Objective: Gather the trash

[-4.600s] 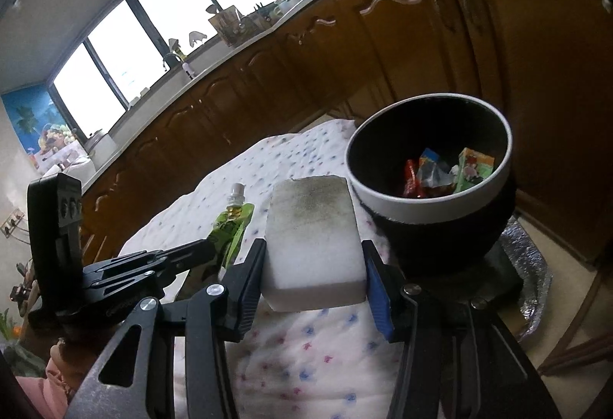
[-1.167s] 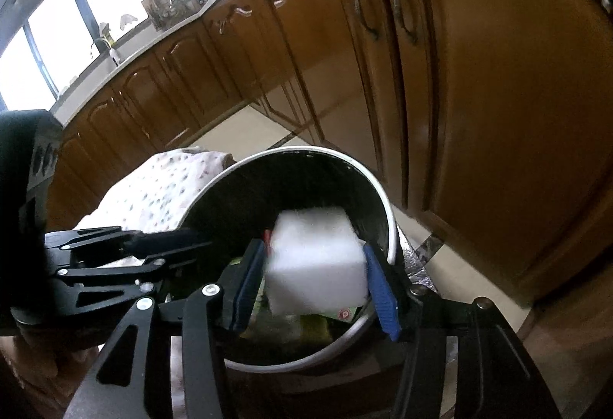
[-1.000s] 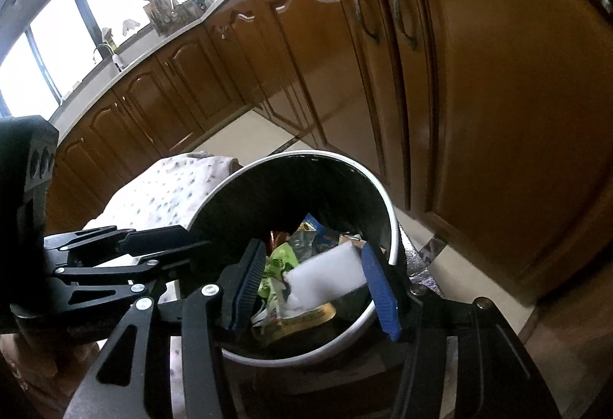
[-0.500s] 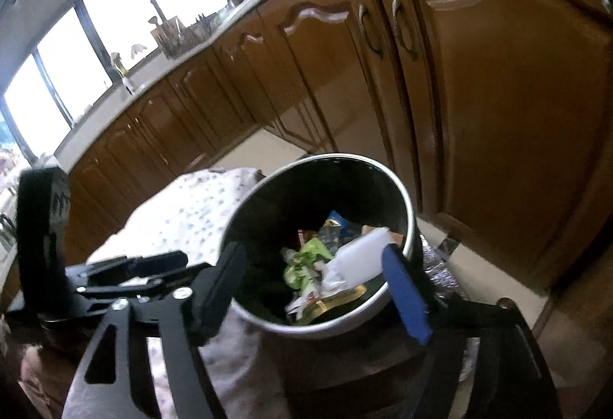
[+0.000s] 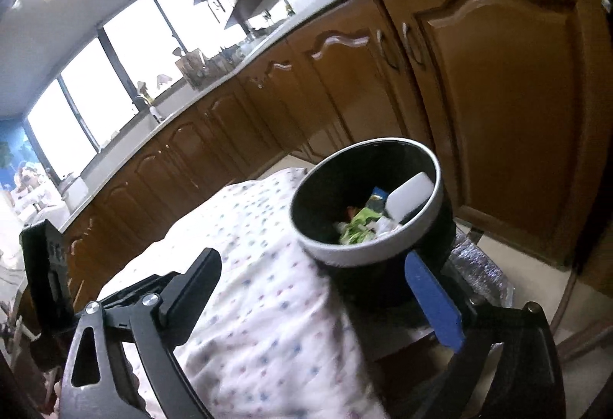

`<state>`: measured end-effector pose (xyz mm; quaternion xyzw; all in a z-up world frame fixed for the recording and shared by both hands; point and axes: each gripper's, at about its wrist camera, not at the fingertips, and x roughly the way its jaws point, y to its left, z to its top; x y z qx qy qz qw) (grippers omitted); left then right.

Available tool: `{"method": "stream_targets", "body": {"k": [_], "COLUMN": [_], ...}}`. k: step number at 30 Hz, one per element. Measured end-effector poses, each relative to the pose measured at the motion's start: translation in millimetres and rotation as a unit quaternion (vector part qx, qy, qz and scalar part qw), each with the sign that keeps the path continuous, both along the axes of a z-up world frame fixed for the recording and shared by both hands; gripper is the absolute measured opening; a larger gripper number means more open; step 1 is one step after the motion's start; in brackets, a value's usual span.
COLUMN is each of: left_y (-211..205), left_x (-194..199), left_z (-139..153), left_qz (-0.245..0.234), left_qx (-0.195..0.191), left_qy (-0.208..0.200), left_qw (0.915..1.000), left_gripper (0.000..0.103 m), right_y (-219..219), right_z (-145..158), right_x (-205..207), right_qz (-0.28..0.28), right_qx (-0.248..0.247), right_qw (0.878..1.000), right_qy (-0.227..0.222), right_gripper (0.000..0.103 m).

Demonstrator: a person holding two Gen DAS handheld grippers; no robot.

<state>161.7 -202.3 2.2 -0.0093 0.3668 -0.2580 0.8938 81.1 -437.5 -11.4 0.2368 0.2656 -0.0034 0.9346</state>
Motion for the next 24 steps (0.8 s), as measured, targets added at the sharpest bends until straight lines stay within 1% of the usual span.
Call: {"method": "stream_targets", "body": {"k": [3,5,8,10,11,12,14,15,17,19,21,24], "left_y": [24,36,50,55,58,61,68,72,80,87,90,92], "left_x": [-19,-30,-47,-58,-64,-70,-84,-90,-99,-109,-114,-118], "left_z": [3,5,13,23,30,35,42,43,41,35,29,20], "left_qz": [0.024,0.045,0.071,0.080,0.085,0.091,0.107,0.118,0.136,0.148,0.155,0.157], "left_qx": [-0.002,0.004,0.011,0.022,0.030,0.034,0.037,0.036,0.033,0.030,0.034,0.035], "left_qy": [-0.022,-0.041,-0.080,-0.112,-0.132,-0.148,-0.181,-0.195,-0.216,-0.238,-0.245,-0.243], "left_qw": [0.9995,0.9982,0.9941,0.9902,0.9872,0.9842,0.9770,0.9732,0.9663,0.9595,0.9565,0.9567], "left_gripper": [0.093,0.095,0.096,0.099,0.102,0.103,0.103,0.103,0.103,0.103,0.103,0.103], "right_y": [16,27,44,54,59,65,77,82,91,99,104,112], "right_z": [2,5,21,37,46,57,64,64,58,45,33,21], "right_x": [-12,-20,-31,-39,-45,-52,-65,-70,-74,-76,-76,-77], "right_qz": [-0.001,0.000,0.006,0.005,0.002,-0.002,-0.015,-0.019,-0.029,-0.039,-0.032,-0.026], "right_qx": [-0.016,-0.030,-0.058,-0.083,-0.096,-0.112,-0.143,-0.160,-0.181,-0.191,-0.189,-0.196], "right_qw": [1.000,0.999,0.997,0.994,0.992,0.988,0.979,0.975,0.969,0.966,0.967,0.967], "right_qy": [-0.010,-0.021,-0.047,-0.068,-0.084,-0.110,-0.144,-0.156,-0.166,-0.167,-0.168,-0.160], "right_gripper": [0.100,0.100,0.100,0.100,0.103,0.103,0.103,0.103,0.103,0.103,0.103,0.103]}}
